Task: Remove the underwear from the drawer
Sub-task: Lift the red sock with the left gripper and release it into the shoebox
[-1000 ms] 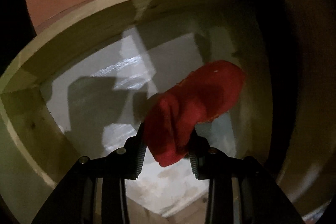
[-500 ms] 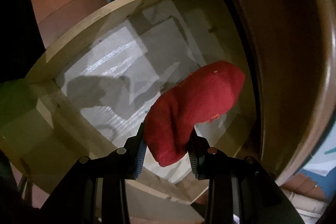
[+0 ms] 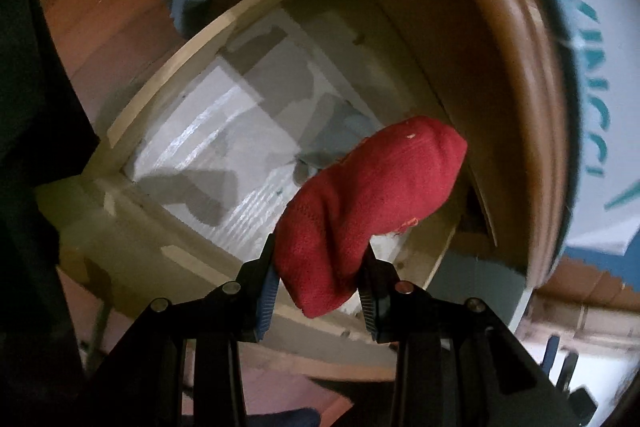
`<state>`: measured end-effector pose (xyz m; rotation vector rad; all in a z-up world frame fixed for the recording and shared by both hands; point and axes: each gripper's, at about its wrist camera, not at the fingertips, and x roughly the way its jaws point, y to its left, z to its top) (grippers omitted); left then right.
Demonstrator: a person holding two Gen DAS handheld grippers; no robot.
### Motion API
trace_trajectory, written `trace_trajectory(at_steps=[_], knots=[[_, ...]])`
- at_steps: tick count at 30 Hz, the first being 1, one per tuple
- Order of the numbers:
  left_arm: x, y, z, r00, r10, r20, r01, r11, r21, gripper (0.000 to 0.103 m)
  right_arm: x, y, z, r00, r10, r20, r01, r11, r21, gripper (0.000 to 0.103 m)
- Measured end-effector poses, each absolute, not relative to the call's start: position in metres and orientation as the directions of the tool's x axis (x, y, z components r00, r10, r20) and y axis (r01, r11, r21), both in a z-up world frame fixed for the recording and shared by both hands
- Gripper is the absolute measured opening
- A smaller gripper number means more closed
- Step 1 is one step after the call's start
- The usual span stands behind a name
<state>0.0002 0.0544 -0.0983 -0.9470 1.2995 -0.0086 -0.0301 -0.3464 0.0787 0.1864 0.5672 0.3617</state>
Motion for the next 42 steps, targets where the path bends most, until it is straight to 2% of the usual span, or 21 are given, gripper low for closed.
trace_trajectory(at_steps=[10, 21, 31, 37, 42], knots=[[-0.013, 0.046, -0.059, 0.295, -0.513, -0.806, -0.276, 0.762, -0.586, 0.032, -0.028, -0.343, 0.077, 0.779, 0.374, -0.503, -0.28, 0.926, 0.254, 0.071], [-0.031, 0.046, -0.005, 0.322, -0.54, -0.778, -0.125, 0.79, -0.6, 0.032, -0.028, -0.339, 0.076, 0.776, 0.362, -0.516, -0.278, 0.931, 0.236, 0.071], [-0.027, 0.048, 0.094, 0.438, -0.559, -0.704, 0.007, 0.785, -0.619, 0.033, -0.03, -0.339, 0.076, 0.778, 0.364, -0.512, -0.28, 0.93, 0.237, 0.071], [0.002, 0.044, 0.155, 0.522, -0.533, -0.666, 0.092, 0.811, -0.577, 0.033, -0.031, -0.34, 0.075, 0.78, 0.367, -0.507, -0.281, 0.929, 0.241, 0.071], [0.037, 0.037, 0.182, 0.561, -0.505, -0.656, 0.114, 0.832, -0.543, 0.033, -0.031, -0.342, 0.075, 0.78, 0.37, -0.504, -0.283, 0.928, 0.244, 0.071]])
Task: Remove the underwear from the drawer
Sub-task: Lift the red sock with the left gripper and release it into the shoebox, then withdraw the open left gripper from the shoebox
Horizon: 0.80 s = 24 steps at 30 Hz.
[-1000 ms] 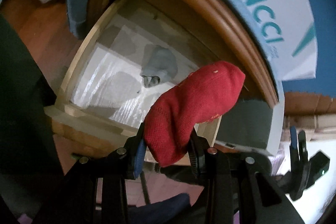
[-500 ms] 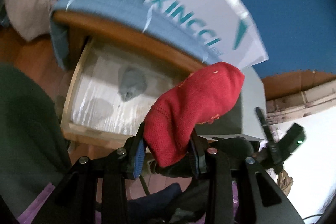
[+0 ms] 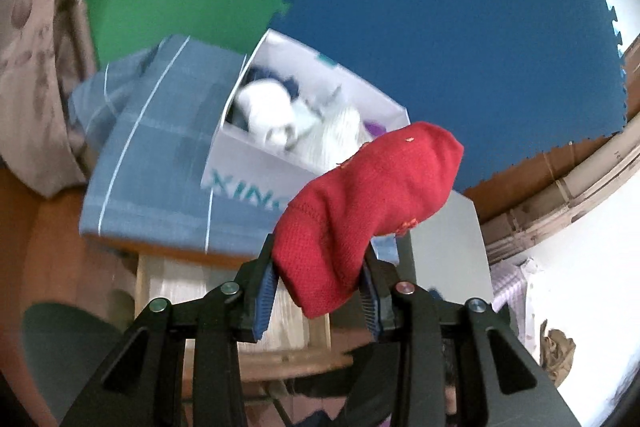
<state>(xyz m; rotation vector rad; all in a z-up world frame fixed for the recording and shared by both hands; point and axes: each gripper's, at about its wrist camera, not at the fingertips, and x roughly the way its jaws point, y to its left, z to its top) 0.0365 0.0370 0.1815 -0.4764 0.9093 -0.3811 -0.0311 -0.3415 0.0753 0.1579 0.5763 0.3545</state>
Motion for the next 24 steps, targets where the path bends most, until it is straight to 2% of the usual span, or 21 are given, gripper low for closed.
trace_trajectory(at_steps=[9, 12, 17, 24], knots=[[0.117, 0.027, 0.2, 0.617, -0.424, -0.663, 0.09, 0.875, -0.475, 0.034, -0.033, -0.342, 0.077, 0.78, 0.374, -0.502, -0.285, 0.926, 0.246, 0.071], [0.143, 0.022, 0.203, 0.632, -0.401, -0.664, 0.075, 0.884, -0.462, 0.028, -0.033, -0.342, 0.077, 0.78, 0.374, -0.501, -0.285, 0.926, 0.248, 0.071], [0.183, 0.012, 0.2, 0.645, -0.355, -0.677, 0.05, 0.903, -0.427, 0.028, -0.034, -0.342, 0.077, 0.779, 0.377, -0.5, -0.288, 0.925, 0.249, 0.071], [0.184, 0.011, 0.191, 0.656, -0.372, -0.656, 0.062, 0.894, -0.444, 0.028, -0.035, -0.345, 0.077, 0.779, 0.384, -0.496, -0.287, 0.921, 0.262, 0.071]])
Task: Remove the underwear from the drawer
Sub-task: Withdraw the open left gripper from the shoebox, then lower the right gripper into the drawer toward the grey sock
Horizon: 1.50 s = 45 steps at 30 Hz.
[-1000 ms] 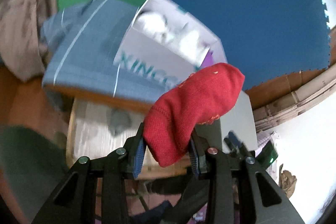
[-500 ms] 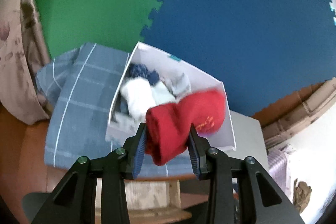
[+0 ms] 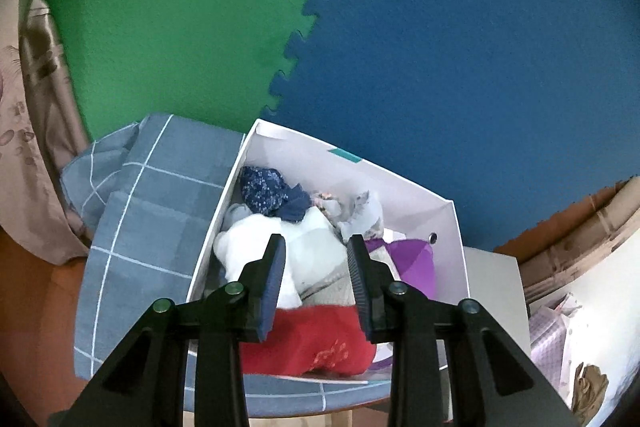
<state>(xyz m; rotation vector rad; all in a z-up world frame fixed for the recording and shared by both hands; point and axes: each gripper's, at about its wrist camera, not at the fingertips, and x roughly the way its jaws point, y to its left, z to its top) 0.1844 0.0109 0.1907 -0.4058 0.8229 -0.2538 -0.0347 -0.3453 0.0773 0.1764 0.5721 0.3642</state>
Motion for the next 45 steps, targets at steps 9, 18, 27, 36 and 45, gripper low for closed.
trace_trajectory(at_steps=[9, 18, 27, 36, 45], knots=[[0.129, 0.045, 0.184, 0.741, -0.359, -0.567, 0.075, 0.884, -0.461, 0.043, -0.033, -0.334, 0.075, 0.767, 0.362, -0.529, -0.294, 0.932, 0.211, 0.071], [0.03, 0.106, 0.135, 0.842, -0.046, -0.537, -0.038, 0.989, -0.143, 0.1, -0.027, -0.298, 0.065, 0.704, 0.345, -0.621, -0.368, 0.925, 0.096, 0.071], [-0.018, 0.208, 0.059, 0.805, 0.077, -0.589, -0.302, 0.907, -0.294, 0.1, -0.011, -0.19, 0.012, 0.487, 0.373, -0.79, -0.602, 0.798, 0.006, 0.071], [-0.038, 0.237, 0.043, 0.827, 0.082, -0.556, -0.383, 0.807, -0.449, 0.1, 0.026, -0.102, -0.07, 0.334, 0.251, -0.909, -0.752, 0.652, -0.096, 0.071], [-0.03, 0.2, 0.056, 0.836, 0.149, -0.529, -0.327, 0.908, -0.262, 0.102, 0.046, -0.06, -0.127, 0.326, 0.139, -0.935, -0.8, 0.567, -0.195, 0.071]])
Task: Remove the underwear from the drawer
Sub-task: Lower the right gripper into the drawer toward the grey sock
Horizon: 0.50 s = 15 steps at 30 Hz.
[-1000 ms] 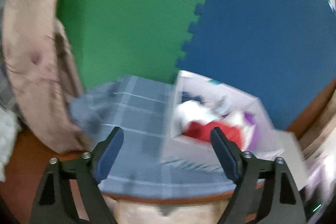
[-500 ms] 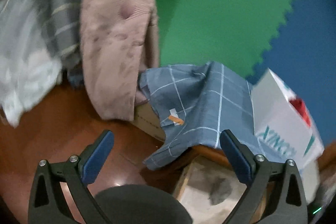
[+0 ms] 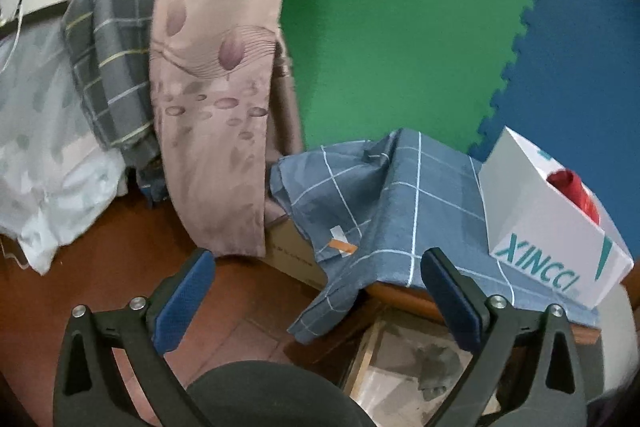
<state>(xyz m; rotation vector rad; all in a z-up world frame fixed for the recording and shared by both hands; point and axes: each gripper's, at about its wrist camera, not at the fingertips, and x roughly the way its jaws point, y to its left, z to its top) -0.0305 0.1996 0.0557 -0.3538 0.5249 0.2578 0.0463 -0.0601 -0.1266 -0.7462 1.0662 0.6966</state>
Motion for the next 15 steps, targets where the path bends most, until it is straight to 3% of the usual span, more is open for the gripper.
trace_trajectory(at_steps=[15], knots=[[-0.025, 0.191, 0.054, 0.824, 0.157, -0.544, -0.321, 0.921, -0.22, 0.102, 0.072, -0.046, -0.16, 0.413, 0.091, -0.906, -0.777, 0.555, -0.298, 0.071]])
